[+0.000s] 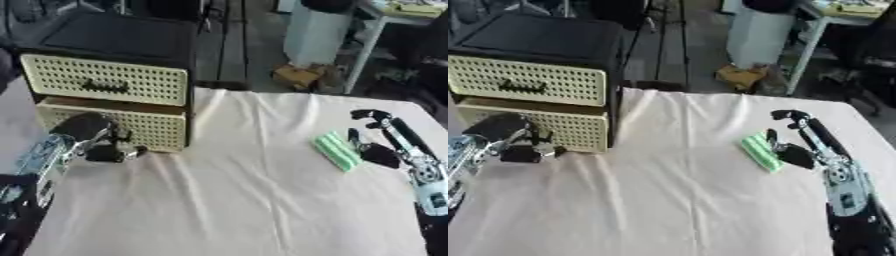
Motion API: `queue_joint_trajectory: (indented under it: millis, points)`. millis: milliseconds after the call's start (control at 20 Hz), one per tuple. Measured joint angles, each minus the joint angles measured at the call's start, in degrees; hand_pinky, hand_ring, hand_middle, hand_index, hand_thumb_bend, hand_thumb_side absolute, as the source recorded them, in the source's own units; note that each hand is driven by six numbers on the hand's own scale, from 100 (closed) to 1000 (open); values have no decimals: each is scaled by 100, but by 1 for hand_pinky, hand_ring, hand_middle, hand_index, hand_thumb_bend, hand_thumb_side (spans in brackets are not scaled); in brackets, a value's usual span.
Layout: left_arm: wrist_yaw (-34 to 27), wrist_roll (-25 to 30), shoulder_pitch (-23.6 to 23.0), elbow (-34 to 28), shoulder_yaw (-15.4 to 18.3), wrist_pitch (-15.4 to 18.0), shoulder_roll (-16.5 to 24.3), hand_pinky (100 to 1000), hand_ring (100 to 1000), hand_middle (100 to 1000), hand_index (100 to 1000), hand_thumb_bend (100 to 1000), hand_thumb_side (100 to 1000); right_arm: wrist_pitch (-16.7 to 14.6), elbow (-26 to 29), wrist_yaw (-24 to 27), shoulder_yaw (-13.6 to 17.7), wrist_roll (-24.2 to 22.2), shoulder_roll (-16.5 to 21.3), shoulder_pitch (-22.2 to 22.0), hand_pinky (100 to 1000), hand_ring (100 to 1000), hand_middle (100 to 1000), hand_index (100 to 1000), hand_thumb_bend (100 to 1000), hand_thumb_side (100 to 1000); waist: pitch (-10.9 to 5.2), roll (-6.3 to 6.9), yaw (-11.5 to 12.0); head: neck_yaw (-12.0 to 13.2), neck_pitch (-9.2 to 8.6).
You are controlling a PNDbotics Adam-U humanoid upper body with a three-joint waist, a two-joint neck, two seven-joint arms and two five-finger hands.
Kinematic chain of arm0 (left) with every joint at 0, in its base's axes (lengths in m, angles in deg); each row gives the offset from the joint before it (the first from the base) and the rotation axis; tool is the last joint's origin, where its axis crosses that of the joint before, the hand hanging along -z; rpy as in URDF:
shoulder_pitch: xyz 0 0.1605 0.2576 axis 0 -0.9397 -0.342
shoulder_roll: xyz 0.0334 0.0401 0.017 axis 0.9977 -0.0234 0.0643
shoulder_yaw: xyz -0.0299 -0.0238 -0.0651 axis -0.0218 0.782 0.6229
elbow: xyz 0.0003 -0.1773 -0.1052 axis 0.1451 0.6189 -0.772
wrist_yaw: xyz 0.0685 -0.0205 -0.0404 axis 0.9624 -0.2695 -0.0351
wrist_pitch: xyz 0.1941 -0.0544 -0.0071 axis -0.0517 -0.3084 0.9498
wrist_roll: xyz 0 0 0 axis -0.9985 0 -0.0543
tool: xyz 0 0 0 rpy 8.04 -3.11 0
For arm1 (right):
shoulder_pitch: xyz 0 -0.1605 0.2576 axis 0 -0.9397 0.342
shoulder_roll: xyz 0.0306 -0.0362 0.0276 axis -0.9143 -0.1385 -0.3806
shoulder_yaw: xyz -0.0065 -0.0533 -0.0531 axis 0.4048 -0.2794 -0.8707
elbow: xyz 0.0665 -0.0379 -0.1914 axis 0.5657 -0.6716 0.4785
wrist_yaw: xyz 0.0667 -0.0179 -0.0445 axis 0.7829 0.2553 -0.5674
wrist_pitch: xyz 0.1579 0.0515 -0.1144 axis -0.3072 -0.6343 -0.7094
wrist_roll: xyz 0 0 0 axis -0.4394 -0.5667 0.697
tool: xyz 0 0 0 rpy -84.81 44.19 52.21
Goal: Pick up objects from table and place into drawer.
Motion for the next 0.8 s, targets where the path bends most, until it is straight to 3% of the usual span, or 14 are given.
queue_joint_trajectory:
  millis: [450,800]
  points:
    - [-473,626,-1225,-1644,142,-167,-44,100,100,100,569,537,1000,18,1,12,9,2,2,-3,830,972,778,873,100,342,1,73,33,-64,-44]
    - [-523,775,-1663,-2399,212,-300,-97,100,100,100,675,529,1000,24,1,13,31,1,6,-3,831,972,777,873,100,344,6,71,48,-90,-51]
